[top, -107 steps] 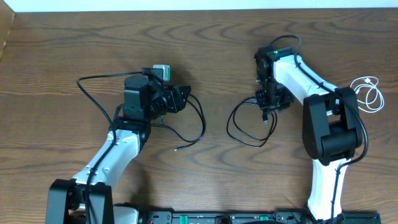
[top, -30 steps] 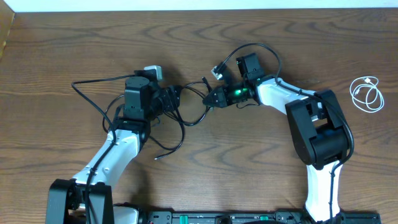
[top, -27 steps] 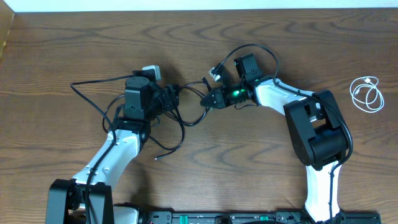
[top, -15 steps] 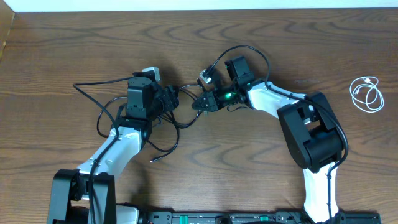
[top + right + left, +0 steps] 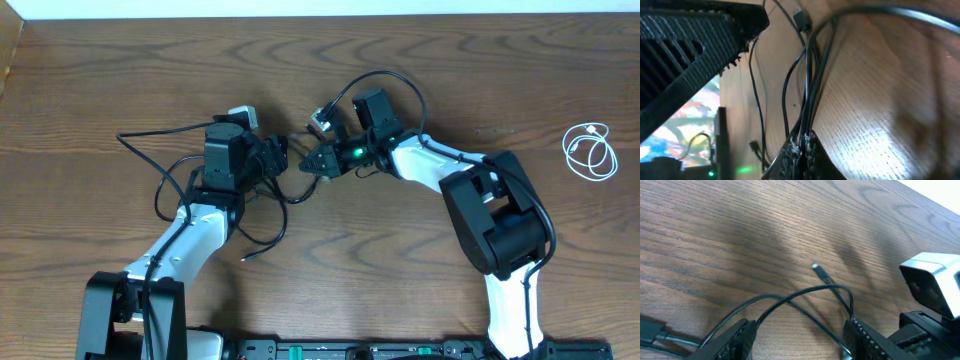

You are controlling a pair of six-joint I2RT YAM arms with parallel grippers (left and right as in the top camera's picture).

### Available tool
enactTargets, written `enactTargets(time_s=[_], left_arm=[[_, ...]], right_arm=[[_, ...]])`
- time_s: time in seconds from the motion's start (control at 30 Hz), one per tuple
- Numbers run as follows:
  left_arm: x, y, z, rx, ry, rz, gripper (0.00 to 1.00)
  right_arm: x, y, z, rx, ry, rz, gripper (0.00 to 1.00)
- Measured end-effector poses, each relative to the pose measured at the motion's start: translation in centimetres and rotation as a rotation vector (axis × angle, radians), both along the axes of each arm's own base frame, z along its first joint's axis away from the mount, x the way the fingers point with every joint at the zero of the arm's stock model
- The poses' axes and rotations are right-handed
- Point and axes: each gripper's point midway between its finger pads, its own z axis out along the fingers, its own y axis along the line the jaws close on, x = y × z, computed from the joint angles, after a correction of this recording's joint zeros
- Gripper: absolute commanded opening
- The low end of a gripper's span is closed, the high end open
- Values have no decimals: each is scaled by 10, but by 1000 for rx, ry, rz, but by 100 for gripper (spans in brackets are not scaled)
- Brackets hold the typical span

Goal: Untangle cables

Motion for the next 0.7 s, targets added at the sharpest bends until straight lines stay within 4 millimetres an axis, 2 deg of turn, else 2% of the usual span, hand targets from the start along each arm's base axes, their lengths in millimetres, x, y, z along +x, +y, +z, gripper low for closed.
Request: enactTargets(time_s=[0.13,0.23,0.3,0.47,0.53,0.63,0.7], left_arm=[[1,1,2,-1,-8,3,62],[2,8,1,-1,-4,19,62],[3,15,0,0,1,39,62],[4,31,-1,-8,13,88,62],[4,31,0,-17,16,94,62],[3,29,1,-30,16,87,63],[3,25,2,-50,17,72,62]], right_arm=[[1,-2,2,1,5,-8,1],[4,-4,20,15,-32,-12,1],[6,-6,49,41,-101,-12,1],[-1,-11,157,154,-341,-6,1],[-7,-14,189,189,-410,-2,1],[-15,-18,217,221,-472,5,1],[-16,-19,220,225,-481,7,1]])
